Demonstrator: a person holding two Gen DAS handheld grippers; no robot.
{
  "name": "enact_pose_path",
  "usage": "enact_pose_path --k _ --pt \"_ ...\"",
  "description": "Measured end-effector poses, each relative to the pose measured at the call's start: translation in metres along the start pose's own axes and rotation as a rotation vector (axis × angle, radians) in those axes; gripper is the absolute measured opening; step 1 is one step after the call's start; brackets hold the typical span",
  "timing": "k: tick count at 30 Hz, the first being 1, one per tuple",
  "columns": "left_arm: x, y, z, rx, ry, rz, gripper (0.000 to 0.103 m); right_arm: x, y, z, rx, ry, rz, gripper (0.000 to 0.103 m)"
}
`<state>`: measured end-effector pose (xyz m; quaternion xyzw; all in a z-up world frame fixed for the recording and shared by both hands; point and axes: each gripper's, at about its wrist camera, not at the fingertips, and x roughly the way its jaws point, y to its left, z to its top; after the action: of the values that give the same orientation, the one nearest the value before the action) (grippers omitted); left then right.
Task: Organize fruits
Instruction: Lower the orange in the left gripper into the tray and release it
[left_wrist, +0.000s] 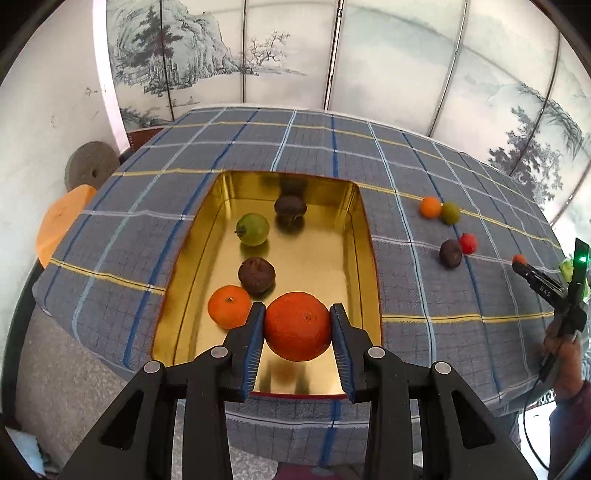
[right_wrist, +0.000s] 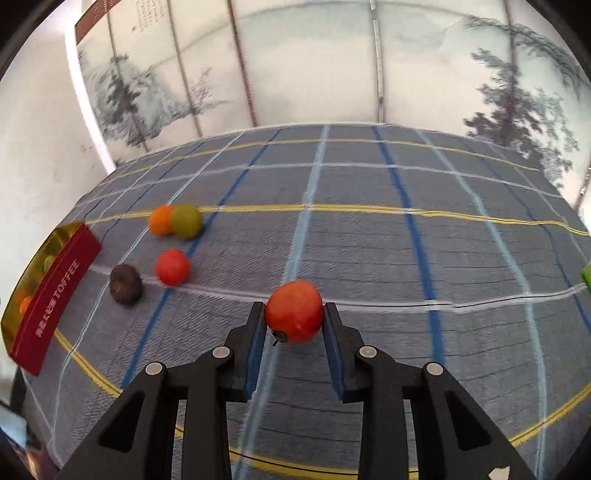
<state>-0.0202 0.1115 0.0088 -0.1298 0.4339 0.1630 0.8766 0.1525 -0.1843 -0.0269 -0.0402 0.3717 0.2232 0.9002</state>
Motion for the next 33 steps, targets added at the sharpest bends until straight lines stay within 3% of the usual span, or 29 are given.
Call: enact_pose_path --k 14,33 --pt "0.038 -0.010 0.002 0.054 0.031 0.039 0.037 0.005 -0.008 0.001 0.030 0.022 0.021 0.028" --pt "0.051 -0.014 -0.006 0.117 0.017 0.151 0.038 0.008 -0.009 0.001 0.036 0.034 0.015 0.028"
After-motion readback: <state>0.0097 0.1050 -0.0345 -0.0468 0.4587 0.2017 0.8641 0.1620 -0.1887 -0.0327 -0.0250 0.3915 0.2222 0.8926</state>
